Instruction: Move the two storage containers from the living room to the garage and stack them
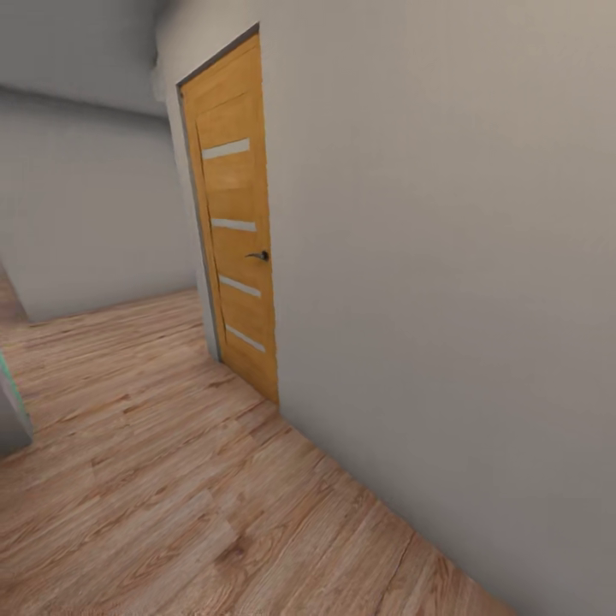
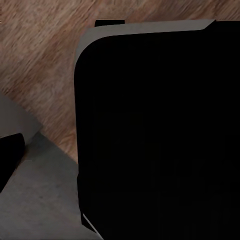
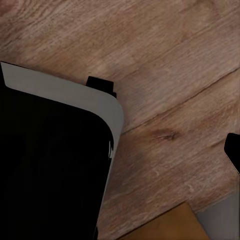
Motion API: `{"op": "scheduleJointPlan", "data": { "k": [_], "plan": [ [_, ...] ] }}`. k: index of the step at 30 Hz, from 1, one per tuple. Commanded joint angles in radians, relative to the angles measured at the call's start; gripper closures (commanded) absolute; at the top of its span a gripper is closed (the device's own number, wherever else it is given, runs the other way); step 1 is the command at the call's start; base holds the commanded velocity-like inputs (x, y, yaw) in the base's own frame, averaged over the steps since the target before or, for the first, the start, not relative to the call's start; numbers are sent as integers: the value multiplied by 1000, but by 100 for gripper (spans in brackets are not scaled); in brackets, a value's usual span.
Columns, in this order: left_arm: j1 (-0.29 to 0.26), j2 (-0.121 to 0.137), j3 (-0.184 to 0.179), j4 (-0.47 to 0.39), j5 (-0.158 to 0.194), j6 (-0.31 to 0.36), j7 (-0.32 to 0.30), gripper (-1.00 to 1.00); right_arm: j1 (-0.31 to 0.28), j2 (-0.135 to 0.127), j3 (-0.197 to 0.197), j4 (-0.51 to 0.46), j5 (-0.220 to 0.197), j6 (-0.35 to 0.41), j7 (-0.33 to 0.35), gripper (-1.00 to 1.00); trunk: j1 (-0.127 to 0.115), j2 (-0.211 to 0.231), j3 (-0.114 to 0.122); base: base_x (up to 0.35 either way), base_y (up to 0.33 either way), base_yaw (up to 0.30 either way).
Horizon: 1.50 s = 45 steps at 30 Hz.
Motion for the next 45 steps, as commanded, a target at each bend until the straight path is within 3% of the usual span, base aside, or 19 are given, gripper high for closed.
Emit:
{"op": "scheduleJointPlan", "data": {
  "k": [1,20,45],
  "plan": [
    [0,0,1,0,0,-1,0,-100,-1,1,8,2,-8,-5,0,-100,0,0,-1,0,0,271],
    [0,0,1,0,0,-1,0,-100,-1,-1,8,2,-8,-5,0,-100,0,0,-1,11,0,271],
    [0,0,1,0,0,1,-1,-100,-1,-3,7,2,-8,-6,0,-100,0,0,-1,312,0,229]
  ]
}}
